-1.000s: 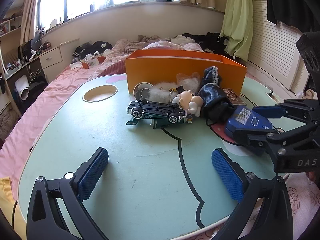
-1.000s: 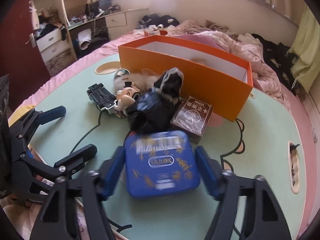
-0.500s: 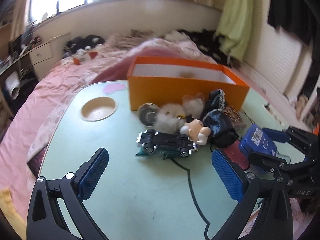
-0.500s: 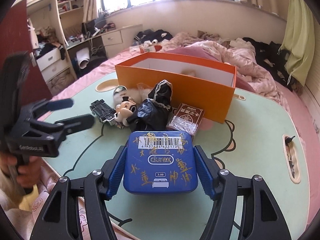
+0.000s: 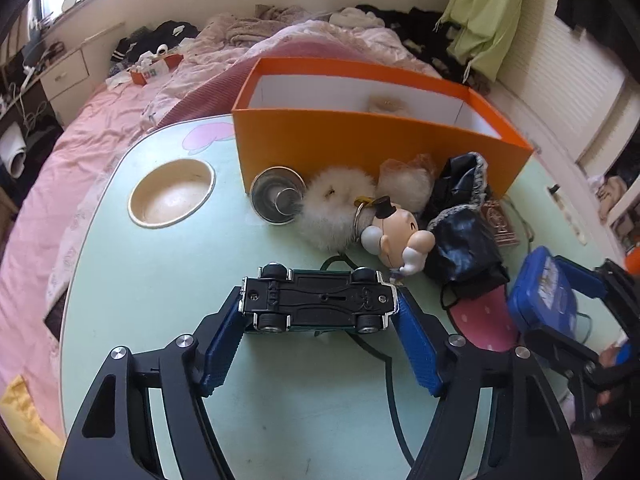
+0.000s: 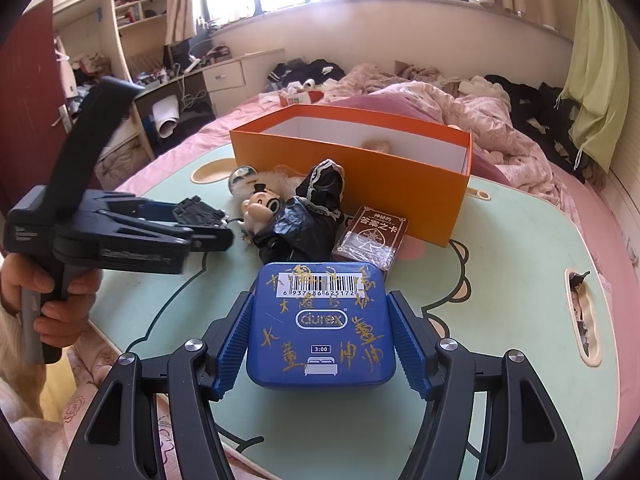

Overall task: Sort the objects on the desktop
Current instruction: 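Drop the blue tin in the box with the right gripper while the left drops the toy car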

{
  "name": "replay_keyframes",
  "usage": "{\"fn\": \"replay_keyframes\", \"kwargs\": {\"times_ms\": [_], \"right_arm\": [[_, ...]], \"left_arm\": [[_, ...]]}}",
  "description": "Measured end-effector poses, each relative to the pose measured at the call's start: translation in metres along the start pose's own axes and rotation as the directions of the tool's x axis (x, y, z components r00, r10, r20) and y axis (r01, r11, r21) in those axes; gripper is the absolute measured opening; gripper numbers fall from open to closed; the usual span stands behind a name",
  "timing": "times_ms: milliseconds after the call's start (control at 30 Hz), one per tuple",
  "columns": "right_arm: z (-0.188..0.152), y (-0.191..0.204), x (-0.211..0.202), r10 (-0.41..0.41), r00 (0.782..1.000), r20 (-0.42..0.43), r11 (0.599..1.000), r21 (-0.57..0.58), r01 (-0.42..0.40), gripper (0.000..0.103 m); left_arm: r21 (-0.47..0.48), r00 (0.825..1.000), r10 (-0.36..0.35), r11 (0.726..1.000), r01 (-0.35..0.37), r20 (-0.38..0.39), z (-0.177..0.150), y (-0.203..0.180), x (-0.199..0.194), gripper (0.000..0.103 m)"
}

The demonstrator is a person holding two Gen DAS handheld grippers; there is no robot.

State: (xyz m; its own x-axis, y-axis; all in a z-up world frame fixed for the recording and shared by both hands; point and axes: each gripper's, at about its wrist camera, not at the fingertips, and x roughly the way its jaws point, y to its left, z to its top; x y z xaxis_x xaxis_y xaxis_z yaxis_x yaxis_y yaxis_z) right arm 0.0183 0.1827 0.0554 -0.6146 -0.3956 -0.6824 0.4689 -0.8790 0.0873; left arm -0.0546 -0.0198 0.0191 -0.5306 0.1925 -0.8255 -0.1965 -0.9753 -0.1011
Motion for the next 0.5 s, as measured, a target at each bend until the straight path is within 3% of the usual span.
{"fn": "replay_keyframes", "kwargs": {"times_ms": [200, 367, 500], "right_arm": [[0.007, -0.005, -0.008, 0.007, 1.0, 0.027, 1.0, 0.002, -0.007, 0.066], [0.044, -0.015, -0.021, 0.026, 0.994, 0.105, 0.999, 0.033, -0.029, 0.066], [0.092, -0.027, -0.016, -0.006, 0.984, 0.18, 0.999, 0.035, 0.0, 0.066]], "left_arm": [[-0.063, 0.993, -0.014, 0.998, 0.021, 0.114, -0.014, 0.022, -0.044, 0.072], [-0.062, 0.974, 0.009, 0.998, 0.005, 0.227, 0.029, 0.022, -0.07, 0.072], [-0.034, 0.957, -0.034, 0.998, 0.046, 0.289, 0.079, 0.008, -0.068, 0.072]]}}
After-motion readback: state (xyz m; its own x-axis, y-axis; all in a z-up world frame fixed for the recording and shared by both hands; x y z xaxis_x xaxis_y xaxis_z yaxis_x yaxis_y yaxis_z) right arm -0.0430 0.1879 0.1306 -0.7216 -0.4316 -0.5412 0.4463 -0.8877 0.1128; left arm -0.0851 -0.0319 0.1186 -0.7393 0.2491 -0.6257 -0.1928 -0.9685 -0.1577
